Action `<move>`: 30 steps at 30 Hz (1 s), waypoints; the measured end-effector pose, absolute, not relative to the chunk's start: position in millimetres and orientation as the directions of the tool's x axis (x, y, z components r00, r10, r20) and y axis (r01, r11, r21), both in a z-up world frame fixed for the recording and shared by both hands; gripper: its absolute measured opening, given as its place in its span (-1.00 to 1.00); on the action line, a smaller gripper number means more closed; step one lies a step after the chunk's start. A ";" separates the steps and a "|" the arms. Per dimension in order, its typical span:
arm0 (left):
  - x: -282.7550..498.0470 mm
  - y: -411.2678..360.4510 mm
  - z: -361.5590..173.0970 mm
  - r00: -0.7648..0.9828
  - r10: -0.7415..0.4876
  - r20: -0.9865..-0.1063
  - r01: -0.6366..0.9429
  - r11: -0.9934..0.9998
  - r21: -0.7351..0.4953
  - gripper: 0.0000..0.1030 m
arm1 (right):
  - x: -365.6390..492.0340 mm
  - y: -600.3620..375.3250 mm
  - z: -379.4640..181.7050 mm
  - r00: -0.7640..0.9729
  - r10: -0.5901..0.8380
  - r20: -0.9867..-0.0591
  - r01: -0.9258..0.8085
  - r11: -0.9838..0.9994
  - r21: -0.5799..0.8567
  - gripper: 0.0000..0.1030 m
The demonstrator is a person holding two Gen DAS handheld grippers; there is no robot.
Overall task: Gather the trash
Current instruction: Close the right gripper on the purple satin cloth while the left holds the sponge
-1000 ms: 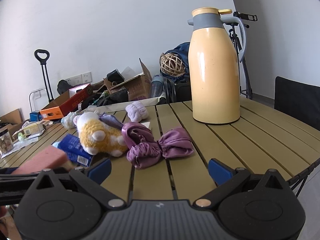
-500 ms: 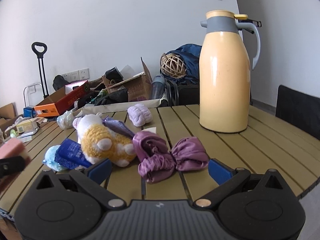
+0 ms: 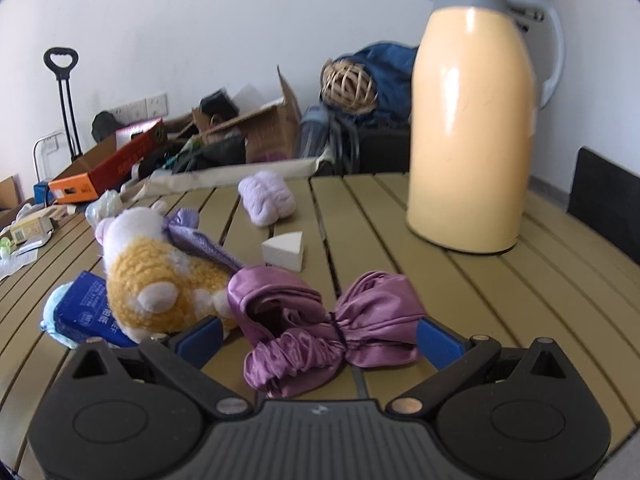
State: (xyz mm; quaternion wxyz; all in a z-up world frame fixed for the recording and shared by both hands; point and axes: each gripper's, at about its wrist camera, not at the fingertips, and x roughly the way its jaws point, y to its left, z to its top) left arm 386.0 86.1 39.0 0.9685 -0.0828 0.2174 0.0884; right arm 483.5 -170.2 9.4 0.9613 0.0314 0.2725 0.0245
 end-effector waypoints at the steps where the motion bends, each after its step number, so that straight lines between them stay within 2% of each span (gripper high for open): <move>1: 386.8 86.9 38.9 0.888 0.140 -0.438 -0.213 0.969 -0.122 0.72 | 488.4 -169.1 8.2 0.845 0.063 -0.531 -0.030 0.997 0.072 1.00; 8: 394.5 92.4 38.1 0.869 0.179 -0.462 -0.255 0.961 -0.107 0.72 | 514.1 -164.6 1.5 0.818 0.027 -0.575 0.003 0.999 0.051 0.94; 13: 397.7 94.6 37.0 0.852 0.199 -0.484 -0.274 0.958 -0.090 0.72 | 522.4 -163.3 -4.1 0.801 0.004 -0.598 0.020 0.999 0.034 0.74; 15: 396.7 94.1 36.8 0.848 0.207 -0.487 -0.279 0.957 -0.078 0.72 | 521.4 -162.9 -4.6 0.804 -0.005 -0.595 0.026 0.999 0.026 0.55; 18: 395.0 94.8 37.2 0.848 0.206 -0.488 -0.278 0.958 -0.078 0.72 | 519.5 -162.3 -6.2 0.806 -0.011 -0.592 0.025 1.000 0.015 0.45; 23: 392.6 94.6 38.4 0.852 0.205 -0.483 -0.273 0.959 -0.075 0.72 | 514.0 -163.8 -6.4 0.813 -0.015 -0.582 0.018 1.000 0.000 0.12; 30: 389.1 93.6 39.9 0.857 0.205 -0.473 -0.268 0.961 -0.068 0.72 | 505.8 -165.0 -5.6 0.835 -0.009 -0.551 0.012 1.000 0.001 -0.11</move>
